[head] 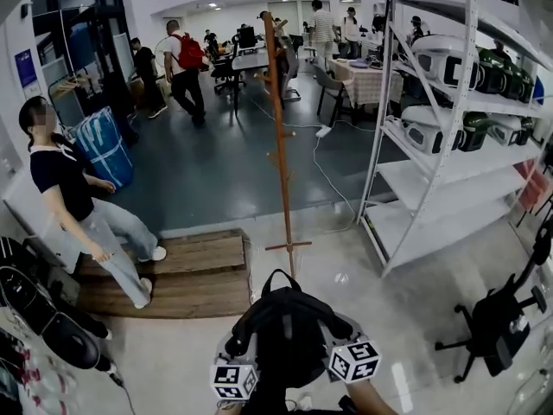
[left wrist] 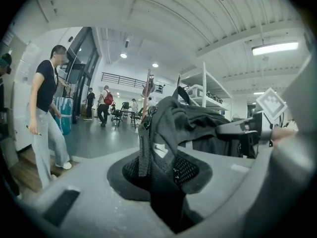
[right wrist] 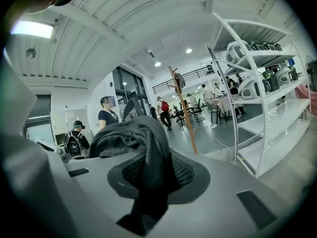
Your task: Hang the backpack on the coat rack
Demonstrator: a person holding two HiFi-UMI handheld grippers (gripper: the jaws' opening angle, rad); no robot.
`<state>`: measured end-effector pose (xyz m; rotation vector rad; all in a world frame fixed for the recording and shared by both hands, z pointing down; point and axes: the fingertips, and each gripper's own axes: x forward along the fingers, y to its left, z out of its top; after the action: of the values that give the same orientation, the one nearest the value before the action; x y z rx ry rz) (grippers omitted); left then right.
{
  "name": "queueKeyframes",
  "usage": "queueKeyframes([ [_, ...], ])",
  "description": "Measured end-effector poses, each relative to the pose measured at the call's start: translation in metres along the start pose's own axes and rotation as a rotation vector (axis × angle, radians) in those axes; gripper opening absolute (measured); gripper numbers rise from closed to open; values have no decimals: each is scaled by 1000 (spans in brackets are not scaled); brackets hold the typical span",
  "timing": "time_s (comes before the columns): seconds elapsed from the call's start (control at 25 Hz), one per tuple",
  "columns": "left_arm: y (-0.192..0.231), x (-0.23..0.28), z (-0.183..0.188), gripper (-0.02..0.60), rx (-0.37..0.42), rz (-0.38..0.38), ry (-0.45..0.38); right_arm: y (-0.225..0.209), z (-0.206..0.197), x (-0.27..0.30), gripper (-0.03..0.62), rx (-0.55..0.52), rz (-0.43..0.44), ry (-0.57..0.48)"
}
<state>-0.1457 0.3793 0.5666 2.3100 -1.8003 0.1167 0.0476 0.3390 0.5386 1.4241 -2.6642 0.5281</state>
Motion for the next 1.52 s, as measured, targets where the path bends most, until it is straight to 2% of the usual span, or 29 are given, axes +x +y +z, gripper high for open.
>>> queueKeyframes([
  [0.48, 52, 98, 5, 117, -36, -28, 15, -30, 19, 100, 78, -10, -17, 15],
  [1.04, 146, 207, 49, 115, -30, -63, 14, -38, 67, 235, 77, 4, -49, -3],
  [1.28, 160, 240, 69, 115, -1, -67, 5, -49, 85, 269, 77, 13, -44, -15],
  [1.52, 171, 280, 77, 115, -13, -26, 26, -74, 99, 309, 77, 18, -11, 5],
])
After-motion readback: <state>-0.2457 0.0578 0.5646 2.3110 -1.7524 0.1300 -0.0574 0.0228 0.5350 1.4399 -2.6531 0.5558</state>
